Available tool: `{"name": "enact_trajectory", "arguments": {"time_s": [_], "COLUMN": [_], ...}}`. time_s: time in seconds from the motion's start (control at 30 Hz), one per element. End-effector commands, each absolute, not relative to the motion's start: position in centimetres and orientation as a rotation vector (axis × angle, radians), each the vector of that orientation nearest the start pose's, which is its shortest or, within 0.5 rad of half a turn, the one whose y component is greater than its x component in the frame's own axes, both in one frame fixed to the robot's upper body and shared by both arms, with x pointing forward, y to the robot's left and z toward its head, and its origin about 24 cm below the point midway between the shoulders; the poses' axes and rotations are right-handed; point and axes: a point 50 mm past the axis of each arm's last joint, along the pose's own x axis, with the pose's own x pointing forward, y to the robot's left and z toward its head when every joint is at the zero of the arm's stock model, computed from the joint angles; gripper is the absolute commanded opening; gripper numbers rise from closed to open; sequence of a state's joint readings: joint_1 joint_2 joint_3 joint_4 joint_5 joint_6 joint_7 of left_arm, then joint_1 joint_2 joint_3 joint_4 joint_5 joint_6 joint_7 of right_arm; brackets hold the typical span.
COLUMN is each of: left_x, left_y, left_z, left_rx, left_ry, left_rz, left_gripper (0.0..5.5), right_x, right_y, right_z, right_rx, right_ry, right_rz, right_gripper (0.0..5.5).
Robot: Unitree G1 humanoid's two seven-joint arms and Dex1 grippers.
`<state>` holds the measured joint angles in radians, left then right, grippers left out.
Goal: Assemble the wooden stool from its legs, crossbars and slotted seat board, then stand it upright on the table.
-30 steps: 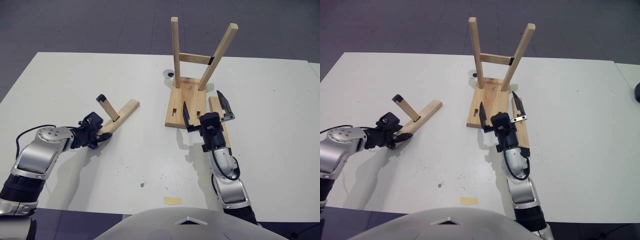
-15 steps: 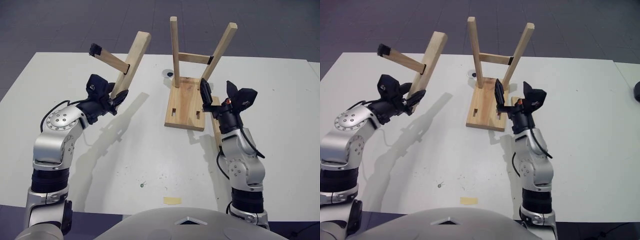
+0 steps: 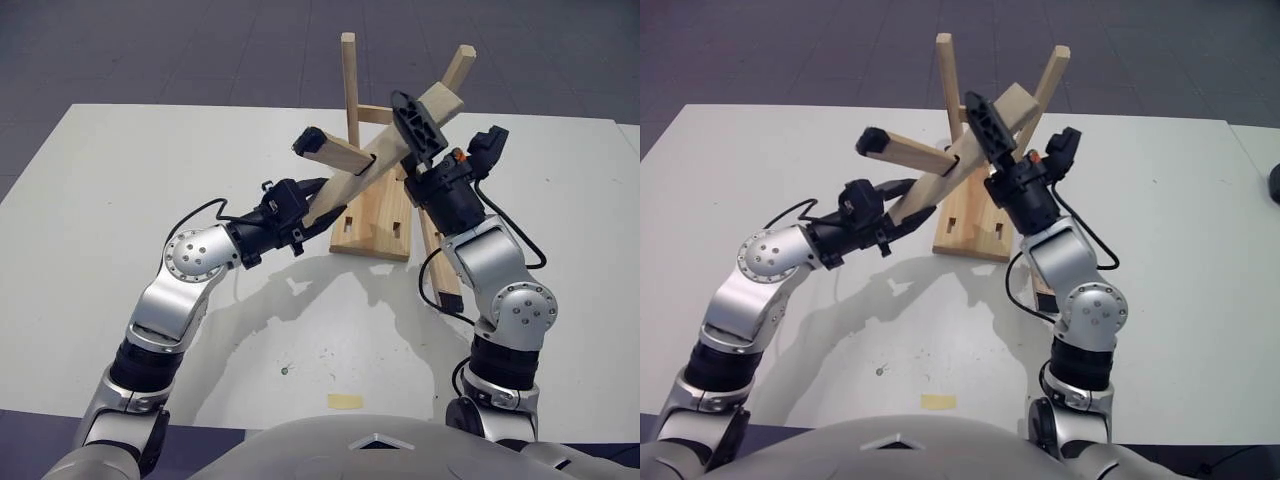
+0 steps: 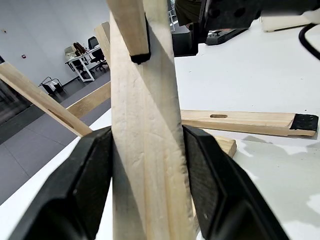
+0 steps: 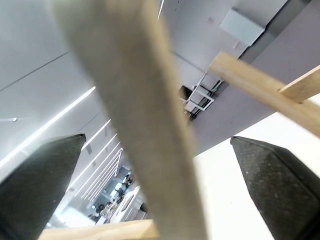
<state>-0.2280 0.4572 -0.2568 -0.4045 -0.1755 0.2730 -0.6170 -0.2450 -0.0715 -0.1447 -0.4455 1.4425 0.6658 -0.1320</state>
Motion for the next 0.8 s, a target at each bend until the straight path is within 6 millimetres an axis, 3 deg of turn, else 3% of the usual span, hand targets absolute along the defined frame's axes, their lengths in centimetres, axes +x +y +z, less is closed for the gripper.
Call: {"name": "enact_trajectory", "arguments": {"time_s": [0.03,0.33,0.63,0.8], "left_x": [24.5,24.0,23.9,23.7], "left_y": [9.9,10.5,10.0,9.8], "left_z": [14.1,13.6,13.3,13.2], "left_rx": [0.391,0.380,0.387,0.450], "left_ry": [-0.196,-0.176,-0.172,-0.181], "left_rz": [-0.962,-0.925,-0.943,-0.972], "left_gripper": [2.07,2.07,2.07,2.07], "right_x": [25.7,24.6,23.9,23.9], "right_y": [-12.2,-13.8,-14.0,-13.0], "right_z": [17.5,16.8,17.1,16.5], "right_rx": [0.964,0.950,0.963,0.959], "right_ry": [0.020,-0.011,-0.007,0.043], "right_rz": [0.622,0.561,0.586,0.588], "right_gripper": [5.11,3.59,2.12,1.33]}}
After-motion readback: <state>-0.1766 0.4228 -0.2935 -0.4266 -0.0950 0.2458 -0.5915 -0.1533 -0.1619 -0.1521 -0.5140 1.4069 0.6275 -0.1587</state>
